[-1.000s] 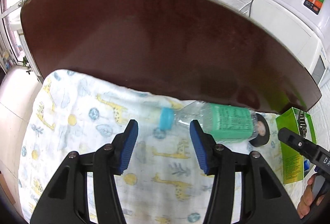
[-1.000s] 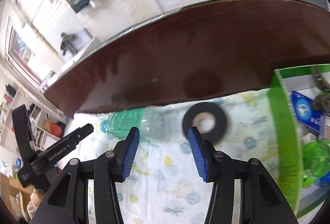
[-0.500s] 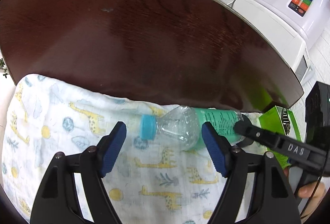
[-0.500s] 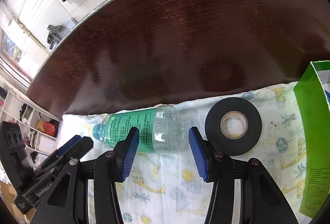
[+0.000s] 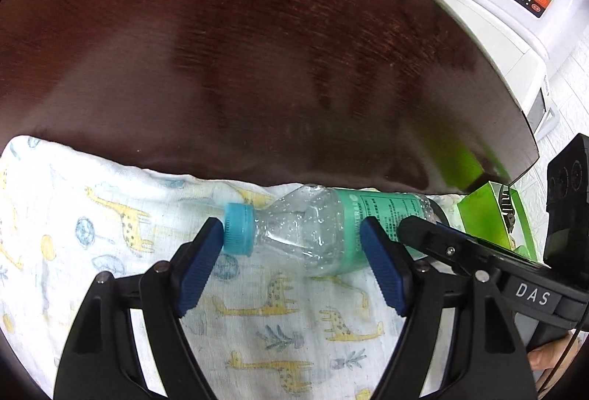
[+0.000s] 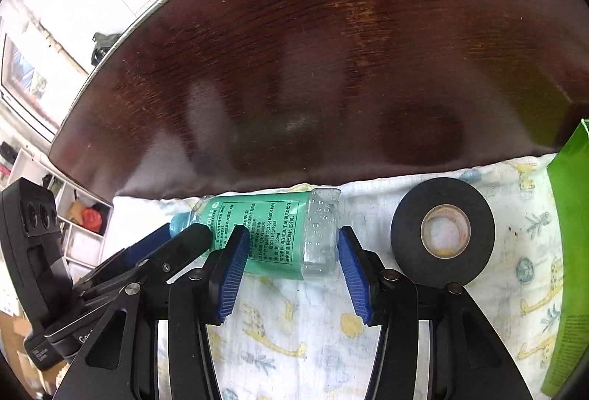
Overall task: Organize rigid objects
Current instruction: 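Move both tools to the green-label water bottle and grasp it, then carry the water bottle into the green box and release it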
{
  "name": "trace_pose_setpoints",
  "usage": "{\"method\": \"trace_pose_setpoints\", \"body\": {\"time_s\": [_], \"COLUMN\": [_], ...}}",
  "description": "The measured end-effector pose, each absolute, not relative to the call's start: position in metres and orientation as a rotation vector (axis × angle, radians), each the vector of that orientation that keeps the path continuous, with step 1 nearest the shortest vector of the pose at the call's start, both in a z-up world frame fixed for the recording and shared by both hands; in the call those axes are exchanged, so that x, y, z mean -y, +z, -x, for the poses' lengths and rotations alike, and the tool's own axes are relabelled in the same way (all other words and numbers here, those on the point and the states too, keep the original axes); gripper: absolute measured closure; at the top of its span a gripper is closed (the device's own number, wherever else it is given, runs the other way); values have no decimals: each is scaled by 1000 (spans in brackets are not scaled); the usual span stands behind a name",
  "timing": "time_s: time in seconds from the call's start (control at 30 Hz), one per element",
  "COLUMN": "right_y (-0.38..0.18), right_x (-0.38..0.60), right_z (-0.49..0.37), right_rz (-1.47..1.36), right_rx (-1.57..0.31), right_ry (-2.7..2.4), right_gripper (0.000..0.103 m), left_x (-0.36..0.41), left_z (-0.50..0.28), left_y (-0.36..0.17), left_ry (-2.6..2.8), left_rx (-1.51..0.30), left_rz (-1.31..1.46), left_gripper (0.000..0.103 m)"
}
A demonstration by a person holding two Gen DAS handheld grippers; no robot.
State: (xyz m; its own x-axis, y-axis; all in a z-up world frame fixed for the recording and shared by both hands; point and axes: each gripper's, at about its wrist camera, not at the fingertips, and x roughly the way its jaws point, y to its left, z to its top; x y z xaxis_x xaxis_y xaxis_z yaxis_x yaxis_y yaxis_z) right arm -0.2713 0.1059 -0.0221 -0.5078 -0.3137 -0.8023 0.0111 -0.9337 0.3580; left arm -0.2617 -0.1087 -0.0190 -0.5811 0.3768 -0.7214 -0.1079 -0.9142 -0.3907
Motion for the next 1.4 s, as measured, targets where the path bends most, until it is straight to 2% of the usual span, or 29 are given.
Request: {"method": "trace_pose_setpoints", "body": {"time_s": [0.33, 0.77, 1.07, 1.4], "right_y": [17, 74, 87, 67], "right_x": [-118, -217, -316, -409], "right_z": [248, 189, 149, 129], "right_rz": [-1302, -1090, -993, -1003], "right_rx": [446, 542, 678, 806], "right_ry": [-2560, -2689, -2827, -2919], "right_gripper": [51, 51, 51, 51], "left_x": [97, 0, -121, -215], "left_z": [235, 210, 206, 211], "left_y": [31, 93, 105, 84], "left_ry": [2610, 2571, 2447, 2342], "left_rx": [378, 201, 51, -73], "left_rz": [1137, 970, 931, 994], "left_gripper": [29, 29, 29, 29]}}
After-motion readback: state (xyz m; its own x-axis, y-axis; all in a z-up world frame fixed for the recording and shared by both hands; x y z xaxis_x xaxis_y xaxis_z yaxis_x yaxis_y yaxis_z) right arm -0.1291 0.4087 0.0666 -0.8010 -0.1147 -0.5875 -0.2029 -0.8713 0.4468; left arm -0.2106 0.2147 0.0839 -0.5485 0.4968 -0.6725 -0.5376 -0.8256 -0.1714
